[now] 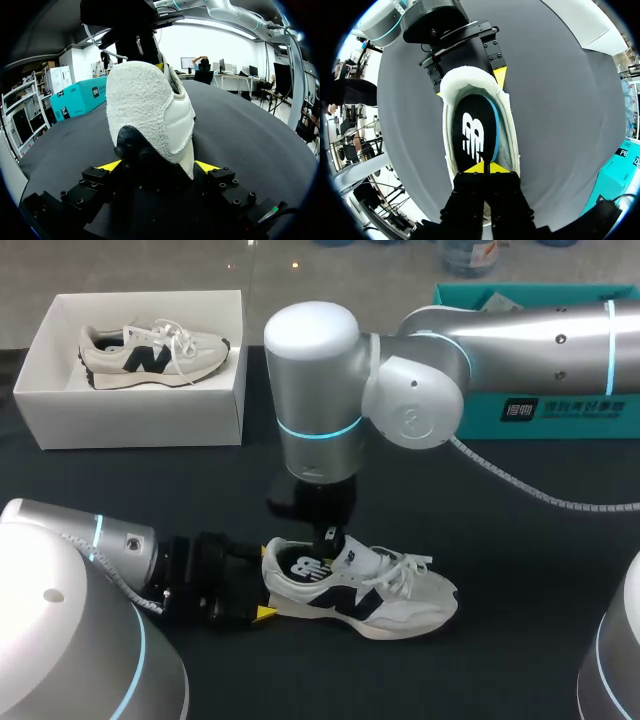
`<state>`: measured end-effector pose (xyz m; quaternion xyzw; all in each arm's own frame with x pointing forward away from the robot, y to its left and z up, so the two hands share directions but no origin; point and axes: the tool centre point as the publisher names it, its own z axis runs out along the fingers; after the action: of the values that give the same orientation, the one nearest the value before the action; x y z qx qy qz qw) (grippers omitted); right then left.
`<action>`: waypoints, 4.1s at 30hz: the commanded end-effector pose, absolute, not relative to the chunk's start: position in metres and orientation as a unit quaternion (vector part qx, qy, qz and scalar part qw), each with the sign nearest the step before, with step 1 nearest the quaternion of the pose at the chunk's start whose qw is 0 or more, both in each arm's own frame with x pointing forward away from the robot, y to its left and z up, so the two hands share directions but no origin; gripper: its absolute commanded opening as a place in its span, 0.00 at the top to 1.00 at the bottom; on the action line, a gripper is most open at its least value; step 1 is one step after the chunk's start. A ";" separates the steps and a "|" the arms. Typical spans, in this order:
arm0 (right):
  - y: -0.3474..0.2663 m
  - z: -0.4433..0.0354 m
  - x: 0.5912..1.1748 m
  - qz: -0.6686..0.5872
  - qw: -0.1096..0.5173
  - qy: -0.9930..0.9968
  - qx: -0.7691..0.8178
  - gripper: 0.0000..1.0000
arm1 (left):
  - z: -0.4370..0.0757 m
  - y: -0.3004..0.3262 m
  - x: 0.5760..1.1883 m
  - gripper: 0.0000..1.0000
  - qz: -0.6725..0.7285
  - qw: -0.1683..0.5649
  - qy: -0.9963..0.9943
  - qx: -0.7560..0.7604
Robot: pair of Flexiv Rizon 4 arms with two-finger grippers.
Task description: Take the shoe out of the shoebox, open the shoe tongue, remove and reinsert the insole, then place the shoe into the shoebox
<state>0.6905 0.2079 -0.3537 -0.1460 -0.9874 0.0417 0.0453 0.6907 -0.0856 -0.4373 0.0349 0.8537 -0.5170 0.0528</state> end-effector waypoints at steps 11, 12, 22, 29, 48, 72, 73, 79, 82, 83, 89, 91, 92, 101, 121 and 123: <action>0.205 -0.334 0.704 0.027 0.021 -0.989 -0.143 1.00 | -0.440 -0.087 0.690 1.00 -0.515 0.053 0.855 0.035; 0.206 -0.334 0.706 0.023 0.020 -0.989 -0.142 1.00 | -0.440 -0.087 0.690 1.00 -0.515 0.053 0.855 0.035; 0.217 -0.335 0.723 -0.003 0.008 -0.991 -0.133 1.00 | -0.440 -0.087 0.690 1.00 -0.515 0.053 0.855 0.035; 0.219 -0.349 0.717 -0.030 0.023 -0.991 -0.131 1.00 | -0.440 -0.087 0.690 1.00 -0.515 0.053 0.855 0.035; 0.206 -0.334 0.711 -0.080 0.055 -0.988 -0.122 0.60 | -0.440 -0.087 0.690 1.00 -0.515 0.053 0.855 0.035; 0.225 -0.345 0.717 -0.113 0.104 -0.985 -0.085 0.63 | -0.440 -0.087 0.690 1.00 -0.515 0.053 0.855 0.035; 0.226 -0.345 0.717 -0.114 0.105 -0.984 -0.084 0.62 | -0.440 -0.087 0.690 1.00 -0.515 0.053 0.855 0.035; 0.236 -0.348 0.716 -0.117 0.112 -0.984 -0.077 0.63 | -0.440 -0.087 0.690 1.00 -0.515 0.053 0.855 0.035; 0.236 -0.349 0.717 -0.117 0.113 -0.984 -0.077 0.62 | -0.440 -0.087 0.690 1.00 -0.515 0.053 0.855 0.035; 0.236 -0.349 0.718 -0.117 0.113 -0.984 -0.078 0.63 | -0.440 -0.087 0.690 1.00 -0.515 0.053 0.855 0.035; 0.236 -0.349 0.721 -0.120 0.114 -0.983 -0.077 0.63 | -0.440 -0.087 0.690 1.00 -0.515 0.053 0.855 0.035; 0.239 -0.350 0.721 -0.122 0.115 -0.983 -0.076 0.63 | -0.440 -0.087 0.690 1.00 -0.515 0.053 0.855 0.035; 0.240 -0.352 0.720 -0.122 0.116 -0.983 -0.076 0.63 | -0.440 -0.087 0.690 1.00 -0.515 0.053 0.855 0.035; 0.242 -0.359 0.710 -0.135 0.123 -0.980 -0.081 0.67 | -0.440 -0.087 0.690 1.00 -0.515 0.053 0.855 0.035; 0.236 -0.353 0.707 -0.154 0.107 -0.979 -0.085 1.00 | -0.440 -0.087 0.690 1.00 -0.515 0.053 0.855 0.035; 0.235 -0.348 0.709 -0.155 0.103 -0.979 -0.084 1.00 | -0.440 -0.087 0.690 1.00 -0.515 0.053 0.855 0.035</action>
<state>0.7118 0.2402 -0.3537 -0.0829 -0.9787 -0.1538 0.1081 0.6908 -0.0853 -0.4375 0.0348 0.8538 -0.5168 0.0528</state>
